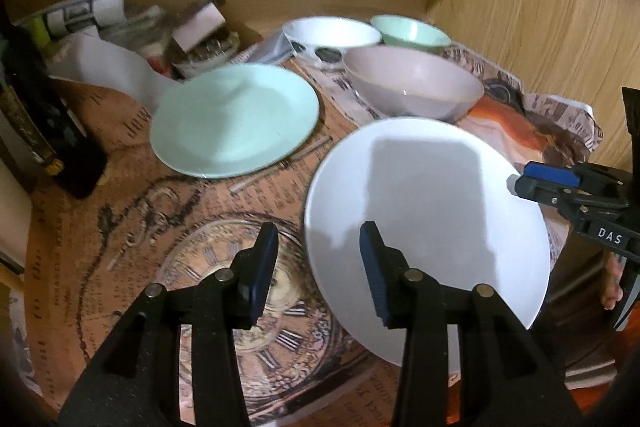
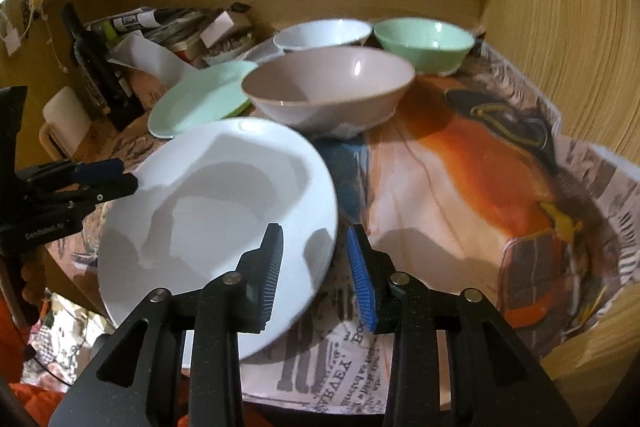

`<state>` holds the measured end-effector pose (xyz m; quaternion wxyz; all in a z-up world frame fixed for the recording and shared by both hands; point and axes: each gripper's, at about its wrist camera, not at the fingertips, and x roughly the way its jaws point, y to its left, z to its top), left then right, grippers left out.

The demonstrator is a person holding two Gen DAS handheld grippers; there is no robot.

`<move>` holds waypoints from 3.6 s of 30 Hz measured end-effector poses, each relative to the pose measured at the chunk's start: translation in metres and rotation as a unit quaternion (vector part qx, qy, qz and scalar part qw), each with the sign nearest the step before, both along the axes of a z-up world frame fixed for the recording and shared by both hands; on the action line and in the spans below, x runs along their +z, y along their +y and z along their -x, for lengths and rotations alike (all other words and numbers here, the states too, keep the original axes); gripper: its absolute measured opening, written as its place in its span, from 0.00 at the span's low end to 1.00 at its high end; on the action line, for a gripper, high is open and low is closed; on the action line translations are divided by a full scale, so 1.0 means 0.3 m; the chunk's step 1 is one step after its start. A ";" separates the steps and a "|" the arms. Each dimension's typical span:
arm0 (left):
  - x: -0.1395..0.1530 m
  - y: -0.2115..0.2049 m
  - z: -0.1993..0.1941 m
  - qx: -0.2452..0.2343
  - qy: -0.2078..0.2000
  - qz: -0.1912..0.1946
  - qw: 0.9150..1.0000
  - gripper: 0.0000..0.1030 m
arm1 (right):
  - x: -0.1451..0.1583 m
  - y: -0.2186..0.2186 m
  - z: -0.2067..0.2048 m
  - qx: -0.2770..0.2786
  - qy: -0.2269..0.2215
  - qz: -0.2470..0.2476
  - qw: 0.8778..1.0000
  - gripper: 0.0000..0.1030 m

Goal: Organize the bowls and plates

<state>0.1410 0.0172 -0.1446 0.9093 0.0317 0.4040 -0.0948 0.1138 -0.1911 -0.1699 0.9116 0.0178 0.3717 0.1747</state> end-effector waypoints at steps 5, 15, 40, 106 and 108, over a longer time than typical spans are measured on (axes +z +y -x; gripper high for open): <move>0.066 0.040 0.023 0.013 -0.041 0.004 0.999 0.42 | 0.072 0.020 0.005 0.011 -0.032 -0.002 0.999 0.42; 0.213 0.180 0.057 0.073 -0.130 0.014 0.989 0.73 | 0.235 0.108 -0.060 0.047 -0.088 -0.027 0.995 0.63; 0.100 0.474 -0.277 0.159 -0.057 0.043 0.985 0.95 | 0.246 0.355 -0.482 0.089 -0.027 0.015 0.996 0.75; -0.127 0.502 -0.462 0.080 0.080 0.119 0.986 0.25 | -0.059 0.686 -0.827 0.186 0.176 0.140 0.957 0.25; -0.127 0.500 -0.466 0.072 0.082 0.124 0.986 0.27 | -0.077 0.706 -0.840 0.185 0.179 0.143 0.956 0.27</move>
